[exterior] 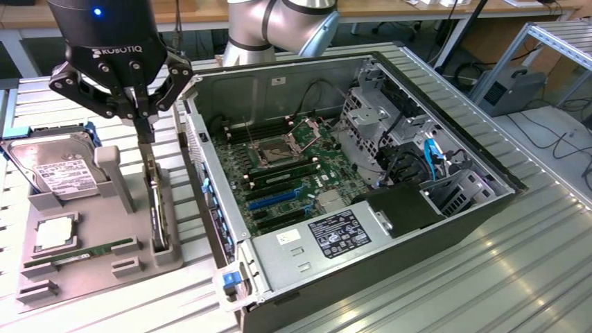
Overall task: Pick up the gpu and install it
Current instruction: 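Reach for the gpu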
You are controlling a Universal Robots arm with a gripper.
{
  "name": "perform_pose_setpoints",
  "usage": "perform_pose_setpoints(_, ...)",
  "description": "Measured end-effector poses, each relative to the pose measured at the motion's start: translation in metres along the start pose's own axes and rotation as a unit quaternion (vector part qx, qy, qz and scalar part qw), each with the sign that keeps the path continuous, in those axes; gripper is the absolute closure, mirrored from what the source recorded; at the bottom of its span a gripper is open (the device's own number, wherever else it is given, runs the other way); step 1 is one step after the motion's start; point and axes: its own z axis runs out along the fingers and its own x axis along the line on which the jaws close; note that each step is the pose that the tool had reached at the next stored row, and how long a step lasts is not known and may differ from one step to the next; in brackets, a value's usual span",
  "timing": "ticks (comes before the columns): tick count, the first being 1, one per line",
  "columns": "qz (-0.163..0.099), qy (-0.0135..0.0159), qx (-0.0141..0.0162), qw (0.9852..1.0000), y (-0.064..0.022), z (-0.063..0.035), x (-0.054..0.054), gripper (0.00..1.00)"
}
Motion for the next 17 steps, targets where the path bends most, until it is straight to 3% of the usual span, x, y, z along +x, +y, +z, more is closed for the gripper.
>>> perform_pose_setpoints(17, 0.0, -0.0002, 0.0027, 1.0, -0.0046, 0.0004, -0.0003, 0.89)
